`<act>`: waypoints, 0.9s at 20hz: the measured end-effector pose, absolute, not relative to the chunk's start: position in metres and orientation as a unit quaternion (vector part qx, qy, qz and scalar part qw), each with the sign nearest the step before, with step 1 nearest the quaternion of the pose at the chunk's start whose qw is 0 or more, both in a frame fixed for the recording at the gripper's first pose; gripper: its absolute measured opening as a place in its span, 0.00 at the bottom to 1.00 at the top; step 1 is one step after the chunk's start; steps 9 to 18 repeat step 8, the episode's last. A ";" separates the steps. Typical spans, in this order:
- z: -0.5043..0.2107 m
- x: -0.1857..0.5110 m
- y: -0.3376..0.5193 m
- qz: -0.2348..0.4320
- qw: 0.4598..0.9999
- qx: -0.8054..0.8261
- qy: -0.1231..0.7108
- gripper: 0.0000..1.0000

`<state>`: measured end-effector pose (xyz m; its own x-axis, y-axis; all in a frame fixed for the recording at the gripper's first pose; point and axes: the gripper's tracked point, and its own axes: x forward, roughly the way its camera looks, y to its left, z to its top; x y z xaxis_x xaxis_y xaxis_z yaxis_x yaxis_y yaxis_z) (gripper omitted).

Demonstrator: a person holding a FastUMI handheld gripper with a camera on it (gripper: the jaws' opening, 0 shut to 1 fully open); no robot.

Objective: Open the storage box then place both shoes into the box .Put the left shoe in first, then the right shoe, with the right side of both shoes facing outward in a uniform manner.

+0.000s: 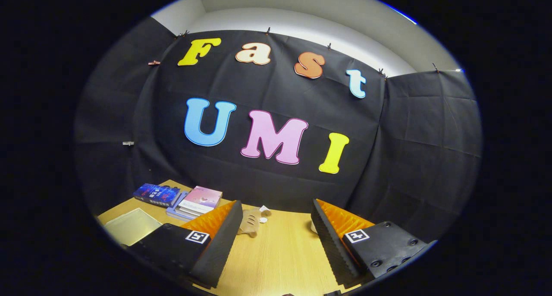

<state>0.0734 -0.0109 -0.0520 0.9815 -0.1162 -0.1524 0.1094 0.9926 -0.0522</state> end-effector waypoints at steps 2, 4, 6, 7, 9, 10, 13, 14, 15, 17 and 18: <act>-0.056 0.072 -0.014 -0.054 0.995 -0.021 0.079 0.98; -0.059 0.070 -0.012 -0.048 0.996 -0.016 0.079 0.98; -0.046 0.073 -0.014 -0.043 0.996 -0.014 0.080 0.98; -0.046 0.073 -0.016 -0.040 0.996 -0.014 0.081 0.98; -0.046 0.072 -0.015 -0.037 0.996 -0.012 0.081 0.98; -0.046 0.072 -0.015 -0.037 0.996 -0.012 0.081 0.98; -0.046 0.072 -0.015 -0.037 0.996 -0.012 0.081 0.98; -0.046 0.072 -0.015 -0.037 0.996 -0.012 0.081 0.98; -0.046 0.072 -0.015 -0.037 0.996 -0.012 0.081 0.98; -0.046 0.072 -0.015 -0.037 0.996 -0.012 0.081 0.98; -0.046 0.072 -0.015 -0.037 0.996 -0.012 0.081 0.98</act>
